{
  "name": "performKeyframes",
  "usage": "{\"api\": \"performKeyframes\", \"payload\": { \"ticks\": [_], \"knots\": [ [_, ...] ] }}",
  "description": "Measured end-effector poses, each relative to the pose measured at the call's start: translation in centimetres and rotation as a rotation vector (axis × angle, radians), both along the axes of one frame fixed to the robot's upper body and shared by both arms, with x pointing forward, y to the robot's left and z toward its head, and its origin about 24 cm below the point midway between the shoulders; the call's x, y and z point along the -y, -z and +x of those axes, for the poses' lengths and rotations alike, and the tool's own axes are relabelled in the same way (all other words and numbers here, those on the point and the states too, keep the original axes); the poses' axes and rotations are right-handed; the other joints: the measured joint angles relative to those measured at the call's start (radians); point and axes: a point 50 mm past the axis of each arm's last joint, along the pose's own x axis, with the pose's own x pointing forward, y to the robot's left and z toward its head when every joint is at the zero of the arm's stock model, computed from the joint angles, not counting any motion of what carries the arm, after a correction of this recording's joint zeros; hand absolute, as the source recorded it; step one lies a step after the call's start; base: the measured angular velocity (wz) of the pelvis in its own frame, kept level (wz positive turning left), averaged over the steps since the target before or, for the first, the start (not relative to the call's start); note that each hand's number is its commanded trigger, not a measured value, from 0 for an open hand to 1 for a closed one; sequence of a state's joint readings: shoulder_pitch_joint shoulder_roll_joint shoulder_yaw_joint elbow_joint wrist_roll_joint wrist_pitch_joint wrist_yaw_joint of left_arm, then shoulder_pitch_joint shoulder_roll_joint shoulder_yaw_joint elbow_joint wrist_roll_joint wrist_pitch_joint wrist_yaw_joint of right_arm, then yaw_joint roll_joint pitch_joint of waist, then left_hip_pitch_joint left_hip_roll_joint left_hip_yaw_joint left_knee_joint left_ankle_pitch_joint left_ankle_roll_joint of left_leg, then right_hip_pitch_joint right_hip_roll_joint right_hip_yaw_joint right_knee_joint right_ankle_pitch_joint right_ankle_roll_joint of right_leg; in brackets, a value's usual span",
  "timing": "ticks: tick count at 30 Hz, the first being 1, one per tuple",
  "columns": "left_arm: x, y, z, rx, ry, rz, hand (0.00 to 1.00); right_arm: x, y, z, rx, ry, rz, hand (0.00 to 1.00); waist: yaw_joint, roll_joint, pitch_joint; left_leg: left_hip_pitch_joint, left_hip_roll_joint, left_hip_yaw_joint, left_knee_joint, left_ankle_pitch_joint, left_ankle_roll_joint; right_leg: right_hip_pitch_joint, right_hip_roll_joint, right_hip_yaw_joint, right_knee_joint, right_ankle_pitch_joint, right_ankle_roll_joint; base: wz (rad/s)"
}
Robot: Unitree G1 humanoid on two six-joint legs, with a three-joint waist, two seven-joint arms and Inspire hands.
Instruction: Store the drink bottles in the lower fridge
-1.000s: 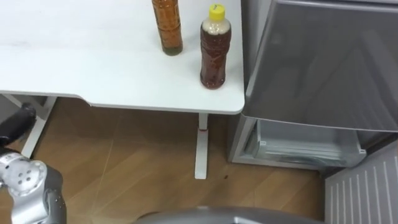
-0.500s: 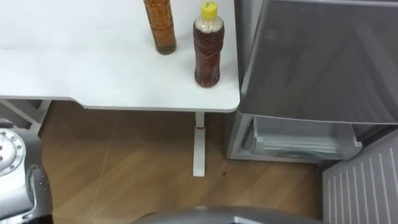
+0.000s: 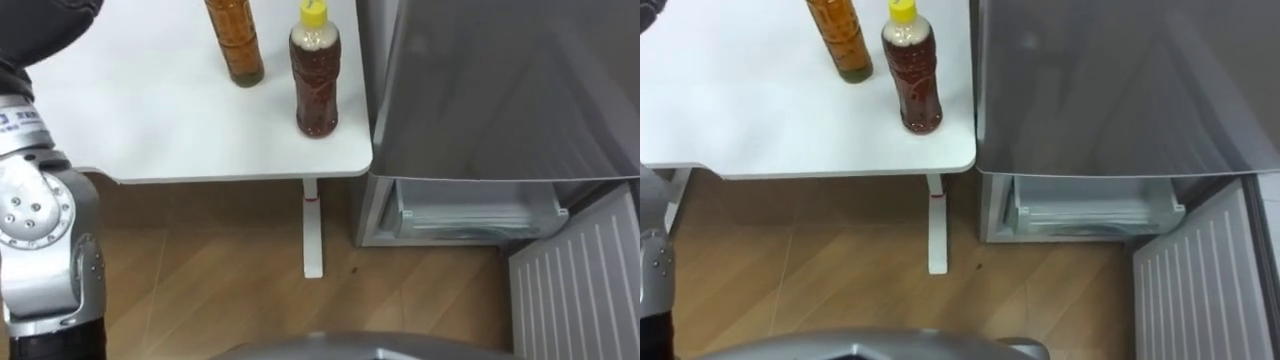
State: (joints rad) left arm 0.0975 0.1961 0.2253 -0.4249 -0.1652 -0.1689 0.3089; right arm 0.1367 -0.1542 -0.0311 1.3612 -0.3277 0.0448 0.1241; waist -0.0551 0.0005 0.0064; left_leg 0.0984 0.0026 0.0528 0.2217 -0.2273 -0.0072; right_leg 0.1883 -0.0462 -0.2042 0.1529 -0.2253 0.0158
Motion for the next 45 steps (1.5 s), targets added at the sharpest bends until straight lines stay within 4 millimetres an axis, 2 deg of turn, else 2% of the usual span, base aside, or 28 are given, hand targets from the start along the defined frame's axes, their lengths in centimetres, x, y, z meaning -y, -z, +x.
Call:
{"api": "performKeyframes", "payload": {
  "ticks": [8, 9, 12, 19, 23, 32, 36, 45],
  "knots": [
    [1.5, -0.8, 1.1, -0.004, 0.156, 0.082, 0.00, 0.1, 0.0, 1.3, 0.021, -0.008, 0.024, 0.00, -0.005, 0.015, 0.0040, 0.002, 0.001, 0.001, -0.001, 0.000, 0.000, 0.000, 0.002, 0.009, 0.003, 0.001, -0.001, 0.00],
    [1.8, -0.8, 1.2, -0.003, 0.176, 0.089, 0.00, 0.1, 0.0, 1.3, 0.021, -0.008, 0.024, 0.00, -0.010, 0.016, 0.0069, 0.004, 0.002, 0.001, -0.001, 0.000, 0.000, -0.001, 0.002, 0.010, 0.003, 0.001, -0.001, 0.00],
    [2.5, -0.6, 1.5, -0.026, 0.228, 0.102, 0.00, 0.3, -0.1, 1.6, 0.025, -0.010, 0.019, 0.00, -0.014, 0.022, 0.0093, 0.009, 0.001, 0.002, -0.004, 0.000, 0.000, -0.007, 0.002, 0.013, 0.004, 0.001, -0.001, -0.01],
    [3.1, -0.1, 1.9, -0.084, 0.285, 0.120, 0.00, 0.4, -0.1, 1.6, 0.025, -0.011, 0.017, 0.00, -0.025, 0.025, 0.0065, 0.019, 0.003, 0.027, -0.014, 0.000, 0.000, -0.015, 0.002, 0.041, 0.004, 0.001, -0.001, -0.12],
    [3.8, 0.2, 2.0, -0.113, 0.311, 0.154, 0.00, 0.4, -0.1, 1.5, 0.012, -0.012, 0.013, 0.00, -0.031, 0.019, 0.0061, 0.017, 0.002, 0.028, -0.017, 0.000, 0.000, -0.016, 0.002, 0.041, 0.003, 0.001, -0.001, 0.00],
    [5.1, 0.8, 2.3, -0.163, 0.402, 0.179, 0.00, 0.5, -0.1, 1.6, 0.007, -0.025, 0.006, 0.00, -0.034, 0.021, 0.0033, 0.015, 0.006, 0.030, -0.019, 0.000, 0.000, -0.027, 0.002, 0.039, 0.018, 0.001, -0.002, 0.00],
    [5.2, 1.0, 2.4, -0.180, 0.419, 0.185, 0.00, 0.5, -0.1, 1.6, 0.004, -0.025, 0.005, 0.00, -0.033, 0.027, -0.0004, 0.016, 0.006, 0.037, -0.018, 0.000, 0.000, -0.027, 0.002, 0.040, 0.019, 0.002, -0.002, -0.03],
    [5.1, 1.7, 2.6, -0.236, 0.415, 0.206, 0.00, 0.6, -0.2, 1.1, -0.030, -0.020, -0.004, 0.00, -0.027, 0.030, -0.0004, 0.017, 0.009, 0.050, -0.020, 0.001, 0.001, -0.034, 0.005, 0.067, 0.027, 0.001, -0.003, -0.05]
  ]
}}
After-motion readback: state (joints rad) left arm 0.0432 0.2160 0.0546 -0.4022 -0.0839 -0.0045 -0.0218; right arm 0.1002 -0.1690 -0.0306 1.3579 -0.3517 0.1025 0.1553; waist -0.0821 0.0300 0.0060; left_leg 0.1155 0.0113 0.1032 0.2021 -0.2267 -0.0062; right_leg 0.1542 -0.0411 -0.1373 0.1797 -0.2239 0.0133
